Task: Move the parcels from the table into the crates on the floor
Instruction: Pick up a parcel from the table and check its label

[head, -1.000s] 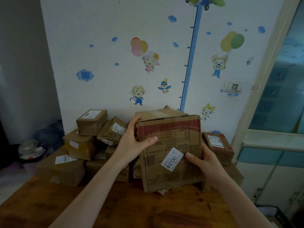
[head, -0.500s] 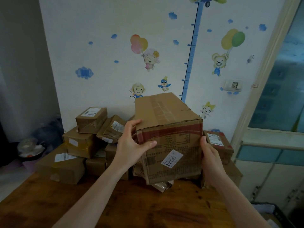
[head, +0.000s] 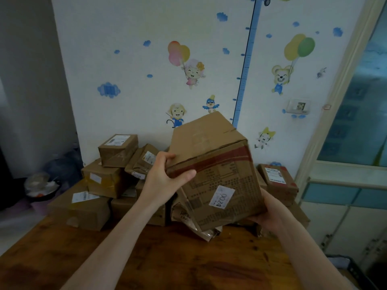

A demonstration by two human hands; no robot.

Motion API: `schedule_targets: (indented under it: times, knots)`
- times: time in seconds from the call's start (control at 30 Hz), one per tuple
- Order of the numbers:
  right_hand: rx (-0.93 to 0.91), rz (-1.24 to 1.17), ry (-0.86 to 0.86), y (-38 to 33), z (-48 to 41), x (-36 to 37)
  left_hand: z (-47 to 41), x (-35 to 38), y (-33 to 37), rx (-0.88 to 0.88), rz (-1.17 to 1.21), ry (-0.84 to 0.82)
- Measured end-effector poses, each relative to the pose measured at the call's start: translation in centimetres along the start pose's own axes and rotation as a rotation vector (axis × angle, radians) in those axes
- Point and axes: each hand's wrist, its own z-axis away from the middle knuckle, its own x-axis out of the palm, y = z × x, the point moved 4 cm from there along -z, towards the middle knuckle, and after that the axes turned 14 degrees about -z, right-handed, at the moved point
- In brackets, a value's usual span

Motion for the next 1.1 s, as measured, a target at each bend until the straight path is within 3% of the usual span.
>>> schedule_targets:
  times: [0.17, 0.3, 0.5, 0.77, 1.1]
  knots:
    - [-0.127, 0.021, 0.050, 0.3, 0.6, -0.1, 0.4, 0.2, -1.4, -0.215, -0.081, -0.235]
    - [-0.216, 0.073, -0.033, 0.2, 1.4, 0.3, 1.3, 1.1, -1.6, -0.345, 0.251, -0.441]
    - [-0.369, 0.253, -0.029, 1.2, 1.9, 1.4, 2.7, 3.4, -2.9, -0.421, 0.238, -0.385]
    - [-0.414, 0.349, -0.011, 2.1, 2.5, 1.4, 2.3, 3.7, -3.5, -0.410, 0.198, -0.393]
    - [-0.500, 0.248, 0.144, 0.2, 3.5, -3.1, 2.5, 8.3, -2.2, -0.362, 0.225, -0.433]
